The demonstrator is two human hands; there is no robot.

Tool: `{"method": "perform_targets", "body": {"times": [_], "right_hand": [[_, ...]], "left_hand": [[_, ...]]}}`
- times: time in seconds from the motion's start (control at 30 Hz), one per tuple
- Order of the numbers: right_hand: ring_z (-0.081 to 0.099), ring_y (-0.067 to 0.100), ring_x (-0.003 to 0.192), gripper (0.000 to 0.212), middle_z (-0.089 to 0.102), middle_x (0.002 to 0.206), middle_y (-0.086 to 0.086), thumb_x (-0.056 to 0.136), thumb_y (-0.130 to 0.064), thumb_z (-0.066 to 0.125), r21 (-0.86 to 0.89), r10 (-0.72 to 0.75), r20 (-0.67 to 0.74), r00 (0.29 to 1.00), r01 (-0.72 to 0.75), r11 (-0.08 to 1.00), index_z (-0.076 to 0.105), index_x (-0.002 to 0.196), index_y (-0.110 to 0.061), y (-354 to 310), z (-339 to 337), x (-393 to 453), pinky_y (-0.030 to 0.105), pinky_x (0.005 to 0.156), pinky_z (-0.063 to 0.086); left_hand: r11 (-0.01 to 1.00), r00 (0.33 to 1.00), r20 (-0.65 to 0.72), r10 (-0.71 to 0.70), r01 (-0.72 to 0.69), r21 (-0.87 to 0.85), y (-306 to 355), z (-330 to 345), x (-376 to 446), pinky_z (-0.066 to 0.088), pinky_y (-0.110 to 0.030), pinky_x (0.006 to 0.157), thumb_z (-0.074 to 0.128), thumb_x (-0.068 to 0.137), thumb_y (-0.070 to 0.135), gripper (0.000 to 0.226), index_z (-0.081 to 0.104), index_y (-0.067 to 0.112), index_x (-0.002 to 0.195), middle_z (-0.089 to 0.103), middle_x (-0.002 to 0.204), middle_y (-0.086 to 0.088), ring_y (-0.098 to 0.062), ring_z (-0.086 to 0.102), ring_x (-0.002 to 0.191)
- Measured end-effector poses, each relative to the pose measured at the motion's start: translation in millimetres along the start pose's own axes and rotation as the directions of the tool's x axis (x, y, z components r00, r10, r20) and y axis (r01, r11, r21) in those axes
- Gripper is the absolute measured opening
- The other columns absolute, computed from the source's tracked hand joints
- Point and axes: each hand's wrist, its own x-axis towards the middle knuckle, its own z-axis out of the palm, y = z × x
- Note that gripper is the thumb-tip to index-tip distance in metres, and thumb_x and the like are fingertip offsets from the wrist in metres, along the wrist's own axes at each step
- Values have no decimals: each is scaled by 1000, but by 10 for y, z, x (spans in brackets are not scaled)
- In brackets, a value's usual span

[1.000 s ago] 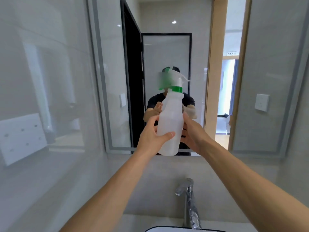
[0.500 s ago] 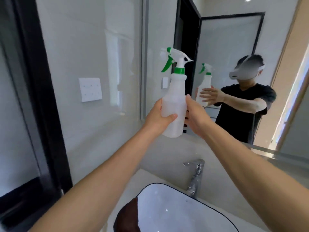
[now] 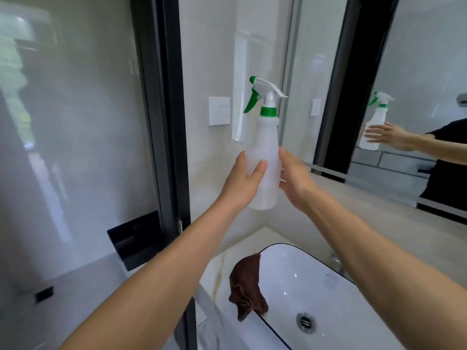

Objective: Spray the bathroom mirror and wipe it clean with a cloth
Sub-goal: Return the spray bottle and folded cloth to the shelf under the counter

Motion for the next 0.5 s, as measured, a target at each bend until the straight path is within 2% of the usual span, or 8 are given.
{"method": "perform_targets", "body": {"times": [0.07,0.13,0.2,0.27,0.33,0.4,0.5], "right_hand": [[68,25,104,41,72,109,3,103,-39,35,-6,19,8,1000,-19,1000,64,116,-13,85,146,-90,51,104,45],[64,24,101,35,70,104,2,104,-38,34,6,31,30,999,-31,1000,64,105,-18,171,269,-214,50,103,44],[65,28,108,35,70,110,4,103,-40,35,22,52,42,998,-53,998,63,107,-20,249,381,-352,49,105,43],[63,32,116,43,67,123,11,100,-44,36,6,68,40,997,-68,998,60,118,-14,333,469,-495,55,109,41],[63,32,114,49,66,125,13,93,-49,37,0,86,42,995,-86,996,60,118,-14,450,546,-637,58,108,40],[65,29,111,43,69,119,8,94,-49,37,-7,100,54,994,-99,995,61,114,-20,575,617,-781,54,105,45],[67,22,106,41,69,116,2,100,-47,35,-3,111,93,989,-112,994,60,119,-21,780,718,-917,47,100,51]], "left_hand": [[1000,1000,-10,-30,30,1,-61,-119,-159,45,-43,107,48,99,45,49,40,22,141,56,136,2,-16,57,122],[998,998,-16,-57,57,-4,-125,-226,-308,47,-44,105,46,101,43,45,40,23,140,57,134,2,-17,59,119],[996,996,-24,-86,86,2,-183,-313,-477,48,-44,104,46,100,47,49,37,23,143,57,134,3,-17,59,118],[994,993,-34,-111,111,14,-246,-375,-665,48,-44,103,46,97,53,58,35,24,145,57,134,5,-16,60,117],[990,989,-52,-138,139,24,-345,-412,-846,50,-45,102,46,88,62,72,30,25,148,57,134,4,-17,61,116],[986,984,-73,-165,166,14,-454,-447,-1022,52,-46,98,46,79,70,82,29,26,147,59,132,3,-19,63,113],[979,973,-106,-204,204,-7,-591,-486,-1279,54,-47,95,47,76,71,81,30,29,143,61,128,2,-19,65,109]]}}
